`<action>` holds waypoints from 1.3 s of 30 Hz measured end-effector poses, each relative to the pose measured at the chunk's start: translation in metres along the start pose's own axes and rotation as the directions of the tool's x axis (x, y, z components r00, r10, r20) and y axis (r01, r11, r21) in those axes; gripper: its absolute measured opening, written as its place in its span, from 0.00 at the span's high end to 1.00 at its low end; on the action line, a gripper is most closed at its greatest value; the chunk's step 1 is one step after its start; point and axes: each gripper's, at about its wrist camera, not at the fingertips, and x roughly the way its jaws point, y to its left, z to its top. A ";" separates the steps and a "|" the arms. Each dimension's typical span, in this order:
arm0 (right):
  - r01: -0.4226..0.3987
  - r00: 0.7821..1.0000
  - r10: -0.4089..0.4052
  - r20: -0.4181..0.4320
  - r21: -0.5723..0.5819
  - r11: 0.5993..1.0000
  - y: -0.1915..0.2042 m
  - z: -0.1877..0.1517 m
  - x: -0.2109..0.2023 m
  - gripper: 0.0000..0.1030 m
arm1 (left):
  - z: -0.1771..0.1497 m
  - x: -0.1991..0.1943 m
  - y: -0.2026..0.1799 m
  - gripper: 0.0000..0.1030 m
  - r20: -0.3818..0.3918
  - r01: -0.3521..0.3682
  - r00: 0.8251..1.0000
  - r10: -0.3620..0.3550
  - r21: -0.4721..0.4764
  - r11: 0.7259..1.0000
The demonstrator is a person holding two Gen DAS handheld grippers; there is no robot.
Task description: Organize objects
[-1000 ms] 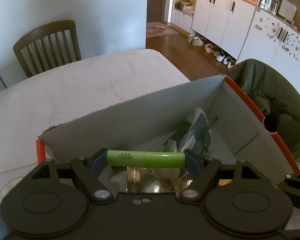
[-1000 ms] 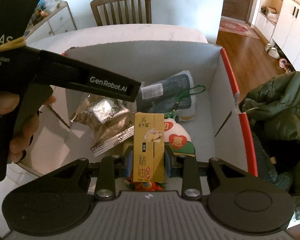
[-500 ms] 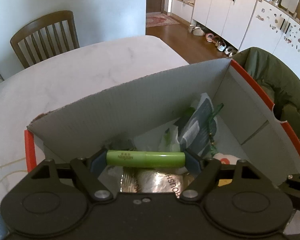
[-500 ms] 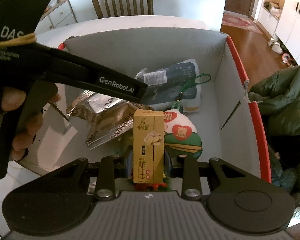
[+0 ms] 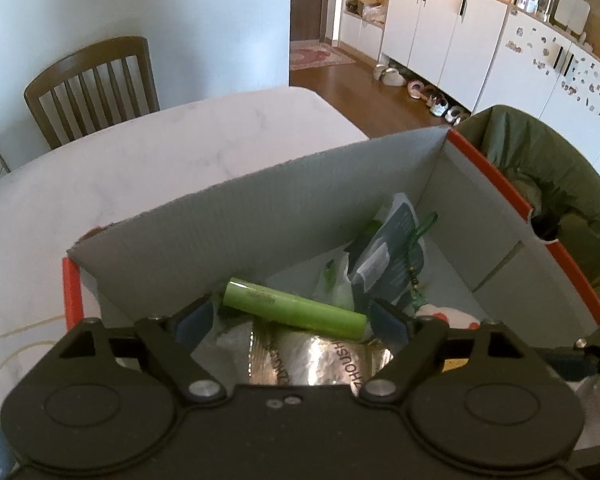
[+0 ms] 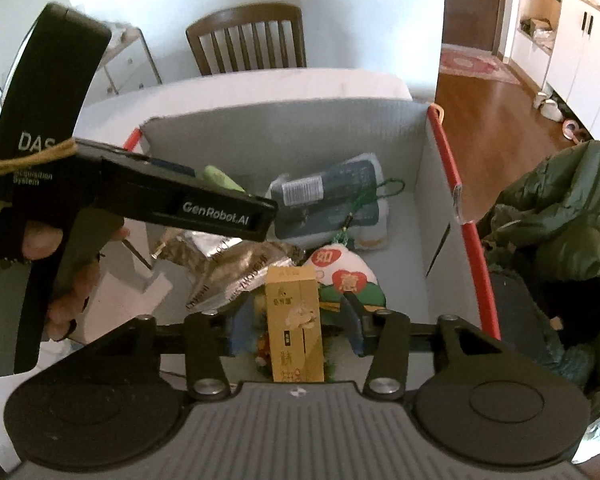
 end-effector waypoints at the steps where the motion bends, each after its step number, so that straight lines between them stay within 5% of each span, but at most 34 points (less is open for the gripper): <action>1: 0.000 1.000 0.000 0.008 0.001 1.000 0.000 0.000 -0.003 0.52 | 0.000 -0.003 0.000 0.16 0.005 0.002 1.000 -0.002 -0.002 1.000; 13: 0.005 0.992 -0.013 0.123 0.062 0.998 0.009 -0.004 -0.051 0.41 | -0.012 -0.055 0.000 0.10 0.111 0.015 0.994 -0.017 0.027 1.000; 24: 0.010 0.971 -0.045 0.235 0.147 0.989 0.026 -0.015 -0.090 0.34 | -0.029 -0.126 0.018 0.09 0.252 0.037 0.967 -0.048 0.047 0.998; 39: 0.012 0.924 -0.080 0.373 0.181 0.983 0.075 -0.033 -0.135 0.17 | -0.073 -0.184 0.047 0.01 0.307 0.074 0.948 -0.085 0.048 0.996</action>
